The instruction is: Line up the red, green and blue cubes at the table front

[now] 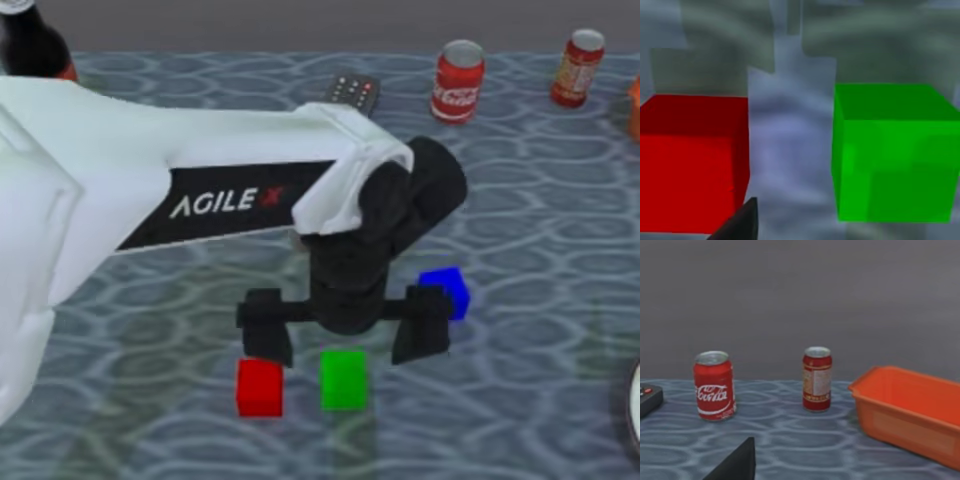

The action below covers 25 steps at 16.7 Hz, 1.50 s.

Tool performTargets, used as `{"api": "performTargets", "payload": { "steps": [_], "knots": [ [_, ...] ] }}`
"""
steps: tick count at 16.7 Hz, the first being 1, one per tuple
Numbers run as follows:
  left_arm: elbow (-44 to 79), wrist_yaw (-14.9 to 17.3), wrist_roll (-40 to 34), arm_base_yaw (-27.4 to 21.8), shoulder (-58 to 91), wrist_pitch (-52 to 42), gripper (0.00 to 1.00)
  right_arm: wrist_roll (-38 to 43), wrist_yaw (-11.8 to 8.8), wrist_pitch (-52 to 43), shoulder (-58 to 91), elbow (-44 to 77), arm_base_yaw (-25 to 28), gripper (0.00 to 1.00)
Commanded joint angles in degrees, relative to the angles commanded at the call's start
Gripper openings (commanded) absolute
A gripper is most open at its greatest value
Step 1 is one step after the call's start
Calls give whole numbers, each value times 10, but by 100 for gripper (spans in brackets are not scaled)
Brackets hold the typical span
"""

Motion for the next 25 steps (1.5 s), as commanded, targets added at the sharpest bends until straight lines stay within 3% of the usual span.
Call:
{"api": "performTargets", "payload": {
  "steps": [4, 9, 12, 18, 25],
  "knots": [
    [32, 0, 0, 5, -25, -51, 100, 0, 0, 0, 0, 0, 0, 100],
    [25, -1, 0, 5, -28, -46, 100, 1, -1, -4, 6, 6, 2, 100],
    [-22, -3, 4, 35, -82, -17, 100, 12, -3, -38, 60, 59, 21, 100],
    [-230, -9, 56, 158, -349, 115, 100, 54, -2, -181, 327, 285, 89, 100],
    [-560, -12, 213, 335, -778, 322, 100, 115, -1, -406, 796, 605, 189, 100]
  ]
}}
